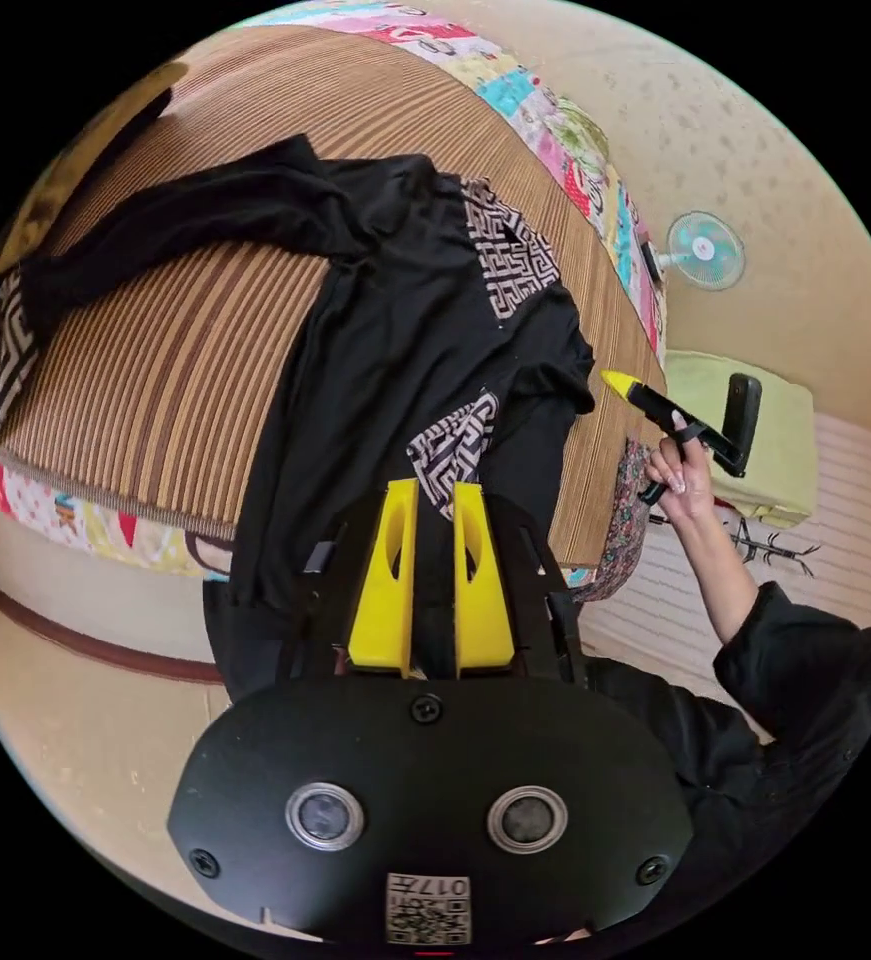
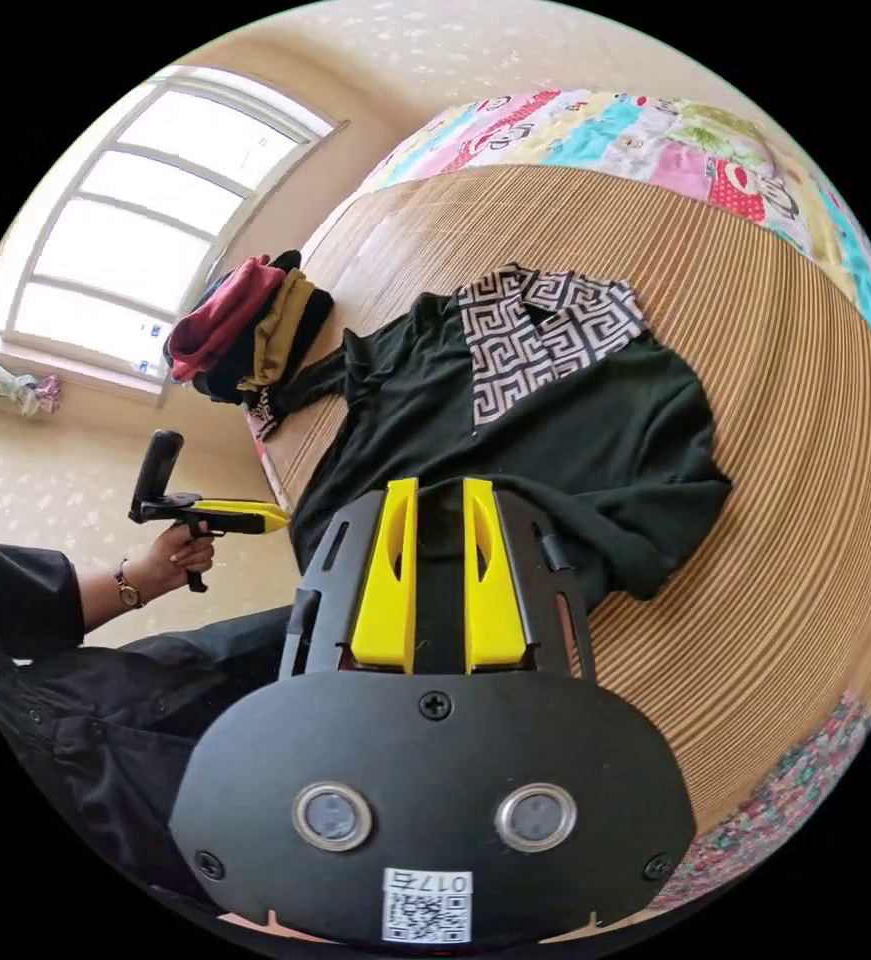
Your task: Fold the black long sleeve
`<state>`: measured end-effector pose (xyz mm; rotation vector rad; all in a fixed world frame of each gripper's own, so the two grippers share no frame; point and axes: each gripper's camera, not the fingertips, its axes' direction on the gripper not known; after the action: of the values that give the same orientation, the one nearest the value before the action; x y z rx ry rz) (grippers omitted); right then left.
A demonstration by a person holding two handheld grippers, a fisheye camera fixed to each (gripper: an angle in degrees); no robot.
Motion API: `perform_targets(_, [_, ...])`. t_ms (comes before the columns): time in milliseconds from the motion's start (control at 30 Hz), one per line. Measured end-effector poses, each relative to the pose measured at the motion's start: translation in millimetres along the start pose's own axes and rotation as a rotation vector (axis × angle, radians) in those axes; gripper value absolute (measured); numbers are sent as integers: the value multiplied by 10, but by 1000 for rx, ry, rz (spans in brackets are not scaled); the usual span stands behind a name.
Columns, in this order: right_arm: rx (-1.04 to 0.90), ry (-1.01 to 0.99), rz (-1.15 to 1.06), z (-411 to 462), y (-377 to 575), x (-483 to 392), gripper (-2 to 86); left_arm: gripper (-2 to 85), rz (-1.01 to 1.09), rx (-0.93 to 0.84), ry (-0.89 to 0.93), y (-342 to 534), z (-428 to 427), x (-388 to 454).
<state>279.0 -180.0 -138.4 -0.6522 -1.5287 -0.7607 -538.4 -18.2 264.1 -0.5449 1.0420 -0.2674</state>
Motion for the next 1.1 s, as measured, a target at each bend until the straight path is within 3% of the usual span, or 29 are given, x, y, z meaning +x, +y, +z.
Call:
perform_targets(200, [-299,270,-77,792,-242,199,102,69,265,-63,-138,-418,657,504])
perform_targets(333, [-292,270,-15,923,-126,379,89,73,387,-231,-348,-363,1255,688])
perform_targets(400, [-296,264,26,994,-36,493,88,75,465,-181,-446,-184,1334,827])
perform_targets(500, [-313,269,67,1131,83,659,78,79,451,-107,-450,-38,1271,885])
perform_targets(867, [-175,179,163,1168,376,1095,44,28,400,-126,-493,243,1439,839])
perform_targets(1100, [-31,150,173,753,711,1200,29,4,518,151,-487,419,472,1315])
